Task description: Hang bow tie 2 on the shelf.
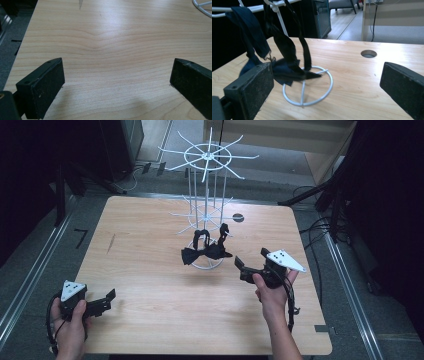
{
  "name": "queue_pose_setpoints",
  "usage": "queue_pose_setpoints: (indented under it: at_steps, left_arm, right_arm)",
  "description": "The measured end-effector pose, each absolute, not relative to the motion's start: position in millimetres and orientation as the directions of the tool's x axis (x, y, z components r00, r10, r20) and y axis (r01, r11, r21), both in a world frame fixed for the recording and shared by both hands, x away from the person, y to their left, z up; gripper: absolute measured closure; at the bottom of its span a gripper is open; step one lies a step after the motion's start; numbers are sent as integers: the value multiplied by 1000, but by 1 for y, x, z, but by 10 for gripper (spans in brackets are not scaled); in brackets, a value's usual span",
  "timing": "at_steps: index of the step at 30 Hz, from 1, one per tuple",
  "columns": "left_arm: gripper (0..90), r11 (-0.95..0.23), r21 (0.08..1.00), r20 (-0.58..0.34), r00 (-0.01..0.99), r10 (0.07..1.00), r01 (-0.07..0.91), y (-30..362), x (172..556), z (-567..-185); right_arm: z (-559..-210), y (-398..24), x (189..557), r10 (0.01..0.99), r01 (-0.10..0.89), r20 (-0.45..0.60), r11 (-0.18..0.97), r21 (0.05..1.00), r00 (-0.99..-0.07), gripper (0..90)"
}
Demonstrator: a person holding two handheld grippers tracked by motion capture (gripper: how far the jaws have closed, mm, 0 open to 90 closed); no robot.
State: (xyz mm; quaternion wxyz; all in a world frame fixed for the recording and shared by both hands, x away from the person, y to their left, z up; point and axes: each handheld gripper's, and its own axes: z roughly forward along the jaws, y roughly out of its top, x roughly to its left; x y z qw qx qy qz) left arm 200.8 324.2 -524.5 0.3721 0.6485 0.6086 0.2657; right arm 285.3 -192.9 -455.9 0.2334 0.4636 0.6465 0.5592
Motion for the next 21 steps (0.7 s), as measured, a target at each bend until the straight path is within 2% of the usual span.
queue_pose_setpoints:
  at_steps: [21]
  left_arm:
    - [0,20,807,-107,113,988,590,324,201,-525]
  right_arm:
    - [-492,-238,257,885,370,205,-40,928,-417,0]
